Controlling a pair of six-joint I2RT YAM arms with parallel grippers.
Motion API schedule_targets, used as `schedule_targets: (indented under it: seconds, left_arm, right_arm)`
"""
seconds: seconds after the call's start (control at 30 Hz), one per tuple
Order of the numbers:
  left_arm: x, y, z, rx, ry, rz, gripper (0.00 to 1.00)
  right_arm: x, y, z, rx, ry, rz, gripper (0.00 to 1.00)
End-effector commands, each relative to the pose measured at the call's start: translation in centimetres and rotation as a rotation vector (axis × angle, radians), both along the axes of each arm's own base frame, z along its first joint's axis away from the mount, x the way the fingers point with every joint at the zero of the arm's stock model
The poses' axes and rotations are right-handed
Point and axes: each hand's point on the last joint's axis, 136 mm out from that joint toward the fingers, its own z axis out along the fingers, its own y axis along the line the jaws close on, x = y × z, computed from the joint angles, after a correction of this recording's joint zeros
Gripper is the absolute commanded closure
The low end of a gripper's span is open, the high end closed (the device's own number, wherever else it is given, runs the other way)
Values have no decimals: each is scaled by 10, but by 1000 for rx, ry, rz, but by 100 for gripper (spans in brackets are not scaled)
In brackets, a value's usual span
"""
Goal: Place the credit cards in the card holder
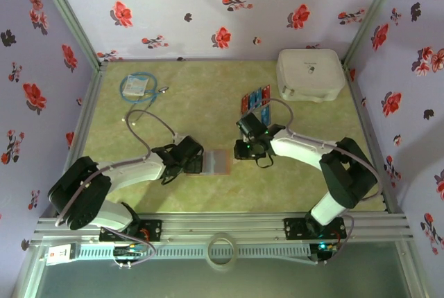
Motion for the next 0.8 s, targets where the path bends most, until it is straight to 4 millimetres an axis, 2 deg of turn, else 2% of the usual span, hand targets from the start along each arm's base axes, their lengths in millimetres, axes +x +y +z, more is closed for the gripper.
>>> schedule_targets:
  seconds: [0.0,0.1,0.23,0.4,0.77]
  left_arm:
    - [11,-6,30,-22,-66,0,0]
    - [17,-7,44,-51,-95,8,0]
    - [22,-4,59,-79,-124,25,0]
    - [25,6,68,-95,-143,53,0]
    - [24,24,66,-118,-141,82,0]
  right_arm:
    - [18,-1,58,20,-106,14,59]
    - [34,-12,90,-21,-174,-5,51]
    - [54,-27,109,-106,-221,-22,48]
    - [76,-36,98,-218,-200,-45,51]
    - [103,-26,51,-339,-113,-34,55]
